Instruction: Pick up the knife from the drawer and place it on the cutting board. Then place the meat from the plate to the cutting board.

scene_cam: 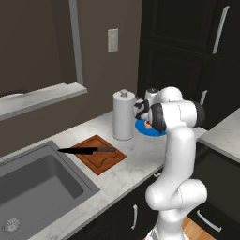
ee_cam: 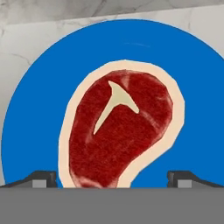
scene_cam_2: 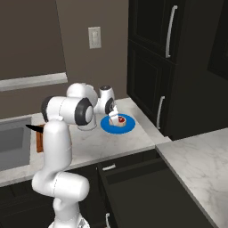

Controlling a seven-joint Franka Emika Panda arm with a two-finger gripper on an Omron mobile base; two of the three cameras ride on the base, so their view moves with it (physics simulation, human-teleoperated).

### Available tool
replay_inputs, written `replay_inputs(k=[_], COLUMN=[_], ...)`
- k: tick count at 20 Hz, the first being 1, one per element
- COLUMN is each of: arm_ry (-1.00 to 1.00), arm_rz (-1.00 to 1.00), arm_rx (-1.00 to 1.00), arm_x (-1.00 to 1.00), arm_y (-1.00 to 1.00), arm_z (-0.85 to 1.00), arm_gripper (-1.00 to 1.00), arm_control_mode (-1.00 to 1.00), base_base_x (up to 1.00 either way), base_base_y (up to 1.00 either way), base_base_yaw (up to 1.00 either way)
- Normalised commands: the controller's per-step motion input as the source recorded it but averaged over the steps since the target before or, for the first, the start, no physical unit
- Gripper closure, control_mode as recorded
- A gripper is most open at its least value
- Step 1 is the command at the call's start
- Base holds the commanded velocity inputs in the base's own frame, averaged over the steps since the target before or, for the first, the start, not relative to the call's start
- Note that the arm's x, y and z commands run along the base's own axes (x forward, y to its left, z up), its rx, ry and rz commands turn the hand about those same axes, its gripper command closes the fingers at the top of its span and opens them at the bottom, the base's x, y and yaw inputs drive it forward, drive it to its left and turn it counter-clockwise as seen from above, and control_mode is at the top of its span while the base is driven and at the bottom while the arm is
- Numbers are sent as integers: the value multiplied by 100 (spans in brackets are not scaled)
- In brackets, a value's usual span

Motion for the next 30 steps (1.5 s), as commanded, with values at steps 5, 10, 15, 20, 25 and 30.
replay_inputs(k=[5, 10, 15, 20, 25, 30], arm_ry=[0, 0, 0, 0, 0, 0], arm_rz=[0, 0, 0, 0, 0, 0], arm_rx=[0, 0, 0, 0, 0, 0], arm_x=[12, 4, 12, 22, 1, 0], arm_y=[0, 0, 0, -4, -2, 0], arm_z=[-7, -14, -11, 0, -16, -32], arm_gripper=[-100, -100, -100, -100, -100, -100], arm_control_mode=[-100, -100, -100, -100, -100, -100], base_base_x=[0, 0, 0, 0, 0, 0], base_base_y=[0, 0, 0, 0, 0, 0], base_base_yaw=[0, 0, 0, 0, 0, 0])
